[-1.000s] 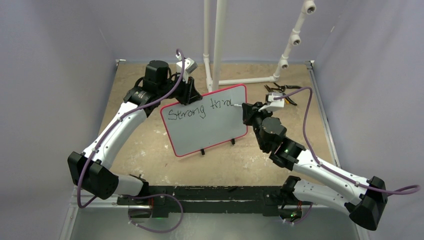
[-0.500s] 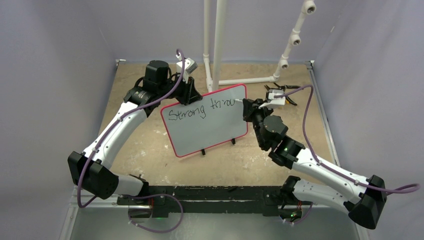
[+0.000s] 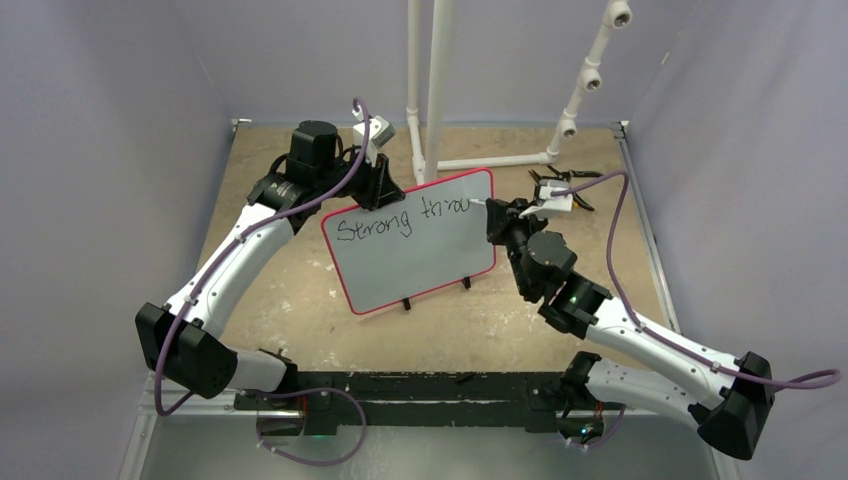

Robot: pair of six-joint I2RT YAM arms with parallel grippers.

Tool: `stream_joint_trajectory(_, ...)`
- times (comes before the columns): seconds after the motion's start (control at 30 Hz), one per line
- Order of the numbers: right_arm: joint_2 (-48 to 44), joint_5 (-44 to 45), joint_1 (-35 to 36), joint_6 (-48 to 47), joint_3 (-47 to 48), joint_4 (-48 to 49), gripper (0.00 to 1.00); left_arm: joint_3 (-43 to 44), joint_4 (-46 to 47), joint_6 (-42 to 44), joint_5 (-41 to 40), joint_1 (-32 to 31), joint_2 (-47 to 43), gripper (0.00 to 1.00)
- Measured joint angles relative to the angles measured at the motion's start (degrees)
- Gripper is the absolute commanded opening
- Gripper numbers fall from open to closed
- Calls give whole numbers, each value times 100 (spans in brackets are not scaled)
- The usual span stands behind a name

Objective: Write a sentence on the whiteboard

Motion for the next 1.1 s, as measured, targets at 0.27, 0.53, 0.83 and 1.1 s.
stream_joint_trajectory(0.27, -79, 2, 0, 256, -105, -304, 0, 0, 0, 0, 11, 0, 0, 0)
stream_joint_trajectory(0.53, -76, 90, 0, 304, -105, -337, 0, 0, 0, 2, 11, 0, 0, 0)
stream_joint_trajectory(0.83, -136, 243, 0, 269, -105, -308, 0, 13, -4, 9, 15, 0, 15, 0)
stream_joint_trajectory(1.1, -201, 306, 0, 153, -105, -181, 0, 26, 0, 9, 20, 0, 42, 0)
